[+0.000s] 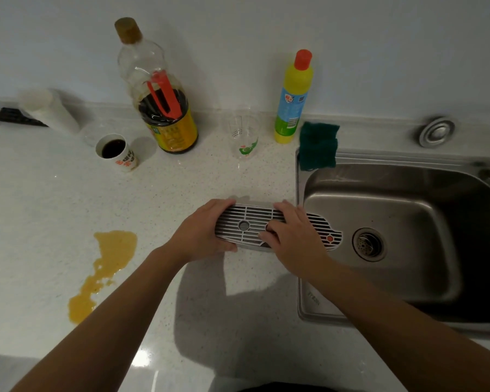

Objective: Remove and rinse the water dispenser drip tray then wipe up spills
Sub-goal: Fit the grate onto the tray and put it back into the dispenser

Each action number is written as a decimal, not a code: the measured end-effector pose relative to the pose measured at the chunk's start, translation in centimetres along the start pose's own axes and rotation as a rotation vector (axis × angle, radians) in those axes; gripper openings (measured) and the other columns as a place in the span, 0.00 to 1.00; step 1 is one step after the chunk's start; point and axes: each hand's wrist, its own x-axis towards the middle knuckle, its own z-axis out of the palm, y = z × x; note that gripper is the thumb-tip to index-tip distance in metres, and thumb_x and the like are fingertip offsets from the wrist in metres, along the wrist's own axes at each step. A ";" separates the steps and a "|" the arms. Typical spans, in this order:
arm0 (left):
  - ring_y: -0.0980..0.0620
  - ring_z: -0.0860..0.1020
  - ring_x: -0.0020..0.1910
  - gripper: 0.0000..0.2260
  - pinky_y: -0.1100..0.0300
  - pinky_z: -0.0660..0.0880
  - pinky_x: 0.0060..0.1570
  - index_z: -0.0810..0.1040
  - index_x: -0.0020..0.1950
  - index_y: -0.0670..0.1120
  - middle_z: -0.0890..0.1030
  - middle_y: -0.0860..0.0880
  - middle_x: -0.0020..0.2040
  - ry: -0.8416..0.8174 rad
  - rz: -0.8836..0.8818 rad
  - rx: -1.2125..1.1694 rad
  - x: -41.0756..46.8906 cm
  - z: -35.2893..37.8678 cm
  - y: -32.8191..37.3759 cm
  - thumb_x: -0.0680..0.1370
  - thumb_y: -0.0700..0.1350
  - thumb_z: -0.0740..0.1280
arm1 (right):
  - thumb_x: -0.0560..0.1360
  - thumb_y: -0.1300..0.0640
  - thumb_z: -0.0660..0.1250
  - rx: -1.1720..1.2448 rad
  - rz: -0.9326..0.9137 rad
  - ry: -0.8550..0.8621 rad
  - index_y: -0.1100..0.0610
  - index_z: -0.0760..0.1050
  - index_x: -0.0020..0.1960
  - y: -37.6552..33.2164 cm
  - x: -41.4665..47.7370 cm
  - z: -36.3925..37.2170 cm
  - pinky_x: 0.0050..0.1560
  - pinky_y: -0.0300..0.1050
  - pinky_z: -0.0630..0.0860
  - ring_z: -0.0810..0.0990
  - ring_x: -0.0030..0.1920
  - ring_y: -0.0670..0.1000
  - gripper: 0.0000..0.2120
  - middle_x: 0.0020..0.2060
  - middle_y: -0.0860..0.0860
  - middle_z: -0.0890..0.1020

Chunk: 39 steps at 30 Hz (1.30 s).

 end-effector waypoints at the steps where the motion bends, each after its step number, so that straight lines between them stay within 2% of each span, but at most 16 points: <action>1: 0.48 0.72 0.72 0.48 0.46 0.72 0.72 0.64 0.81 0.48 0.72 0.46 0.76 -0.001 -0.002 0.002 0.0 0.0 0.0 0.66 0.52 0.84 | 0.81 0.42 0.56 0.024 0.006 0.003 0.54 0.83 0.52 -0.1 0.0 0.1 0.80 0.63 0.58 0.65 0.77 0.59 0.21 0.73 0.58 0.72; 8: 0.49 0.72 0.72 0.49 0.48 0.72 0.71 0.63 0.81 0.49 0.72 0.47 0.76 -0.010 0.013 0.024 0.0 0.1 -0.1 0.66 0.54 0.84 | 0.82 0.44 0.58 -0.014 -0.021 0.032 0.55 0.82 0.51 0.4 0.0 0.9 0.81 0.62 0.53 0.63 0.79 0.62 0.19 0.74 0.60 0.71; 13: 0.48 0.69 0.74 0.50 0.45 0.70 0.73 0.60 0.83 0.48 0.69 0.46 0.78 -0.033 0.033 0.002 -0.1 0.3 0.1 0.67 0.57 0.82 | 0.82 0.46 0.64 0.039 -0.020 -0.004 0.55 0.83 0.52 0.6 0.3 0.7 0.81 0.61 0.48 0.59 0.81 0.61 0.14 0.76 0.59 0.70; 14: 0.48 0.68 0.74 0.52 0.46 0.69 0.74 0.59 0.83 0.48 0.68 0.46 0.78 -0.058 0.018 -0.025 -0.1 0.1 0.0 0.67 0.61 0.81 | 0.81 0.46 0.65 0.080 -0.015 -0.016 0.54 0.83 0.52 0.5 0.3 0.3 0.81 0.61 0.50 0.58 0.81 0.61 0.13 0.77 0.58 0.69; 16: 0.50 0.68 0.74 0.50 0.49 0.68 0.73 0.59 0.83 0.50 0.68 0.48 0.78 -0.047 -0.051 -0.119 -0.3 -0.1 -0.1 0.68 0.68 0.75 | 0.79 0.47 0.68 0.186 -0.001 0.024 0.52 0.82 0.54 1.0 -0.2 -0.6 0.79 0.61 0.60 0.62 0.79 0.58 0.10 0.77 0.55 0.69; 18: 0.53 0.72 0.69 0.41 0.53 0.71 0.67 0.63 0.81 0.53 0.72 0.52 0.74 0.099 -0.175 -0.207 -1.1 0.0 -0.5 0.73 0.69 0.70 | 0.78 0.46 0.68 0.255 0.042 0.156 0.49 0.77 0.61 2.2 -1.5 -1.5 0.71 0.54 0.72 0.72 0.71 0.53 0.14 0.75 0.51 0.70; 21: 0.55 0.77 0.59 0.26 0.54 0.77 0.59 0.72 0.74 0.53 0.78 0.54 0.64 0.336 -0.361 -0.233 -2.3 0.9 -0.7 0.79 0.62 0.66 | 0.75 0.44 0.69 0.282 0.268 0.332 0.45 0.69 0.68 5.0 -3.5 -2.8 0.61 0.43 0.74 0.71 0.62 0.45 0.23 0.70 0.50 0.72; 23: 0.55 0.78 0.56 0.23 0.56 0.76 0.57 0.75 0.73 0.50 0.80 0.49 0.64 0.371 -0.448 -0.244 -2.6 1.8 -0.6 0.81 0.57 0.67 | 0.76 0.44 0.71 0.323 0.508 0.297 0.49 0.67 0.73 6.7 -4.2 -3.0 0.60 0.45 0.73 0.72 0.63 0.49 0.29 0.70 0.54 0.73; 25: 0.53 0.77 0.55 0.24 0.56 0.73 0.57 0.75 0.74 0.46 0.81 0.45 0.66 0.381 -0.531 -0.268 -2.8 2.3 -0.4 0.82 0.56 0.68 | 0.77 0.45 0.72 0.669 0.750 0.153 0.54 0.65 0.77 7.5 -4.5 -2.7 0.64 0.53 0.76 0.76 0.65 0.55 0.34 0.71 0.57 0.74; 27: 0.51 0.78 0.55 0.26 0.55 0.75 0.57 0.76 0.74 0.43 0.82 0.44 0.64 0.401 -0.595 -0.281 -3.0 2.6 -0.2 0.81 0.57 0.68 | 0.77 0.47 0.73 1.078 0.923 0.066 0.55 0.68 0.75 7.6 -4.9 -2.3 0.59 0.56 0.81 0.83 0.60 0.57 0.31 0.66 0.58 0.80; 29: 0.49 0.81 0.52 0.22 0.54 0.78 0.54 0.82 0.68 0.43 0.85 0.45 0.56 0.412 -0.619 -0.266 -2.9 2.9 0.1 0.82 0.57 0.67 | 0.77 0.46 0.73 1.221 0.947 0.025 0.55 0.75 0.69 7.9 -5.3 -2.1 0.49 0.52 0.85 0.86 0.54 0.58 0.24 0.59 0.58 0.84; 30: 0.49 0.82 0.47 0.17 0.55 0.78 0.47 0.85 0.59 0.45 0.86 0.46 0.49 0.419 -0.615 -0.278 -2.8 3.0 0.3 0.83 0.56 0.66 | 0.77 0.46 0.73 1.227 0.933 0.023 0.55 0.77 0.66 8.0 -5.4 -2.1 0.47 0.51 0.85 0.87 0.53 0.58 0.22 0.57 0.58 0.85; 32: 0.49 0.78 0.36 0.17 0.57 0.71 0.34 0.84 0.43 0.45 0.83 0.45 0.36 0.425 -0.621 -0.303 -2.7 3.3 1.1 0.84 0.54 0.64 | 0.77 0.47 0.73 1.203 0.930 0.053 0.57 0.79 0.63 7.8 -5.3 -2.1 0.44 0.50 0.85 0.87 0.51 0.58 0.19 0.54 0.58 0.86; 33: 0.50 0.76 0.34 0.18 0.57 0.69 0.32 0.82 0.41 0.45 0.81 0.44 0.34 0.433 -0.640 -0.322 -2.7 3.3 1.6 0.84 0.53 0.63 | 0.78 0.48 0.72 1.201 0.932 0.072 0.57 0.80 0.62 7.6 -5.2 -2.2 0.44 0.50 0.85 0.87 0.51 0.58 0.18 0.54 0.58 0.86; 36: 0.54 0.77 0.37 0.15 0.58 0.71 0.36 0.83 0.45 0.49 0.83 0.50 0.38 0.500 -0.679 -0.483 -3.6 3.4 3.3 0.85 0.53 0.62 | 0.79 0.50 0.72 1.255 0.884 0.117 0.58 0.81 0.61 7.0 -5.7 -3.1 0.46 0.50 0.84 0.87 0.50 0.60 0.16 0.52 0.59 0.87; 39: 0.52 0.82 0.53 0.13 0.54 0.80 0.54 0.83 0.62 0.48 0.85 0.51 0.53 0.590 -0.717 -0.826 -5.0 3.2 4.5 0.85 0.52 0.63 | 0.80 0.51 0.70 1.295 0.817 0.111 0.58 0.82 0.57 6.7 -7.1 -4.3 0.49 0.51 0.85 0.88 0.48 0.57 0.12 0.49 0.58 0.89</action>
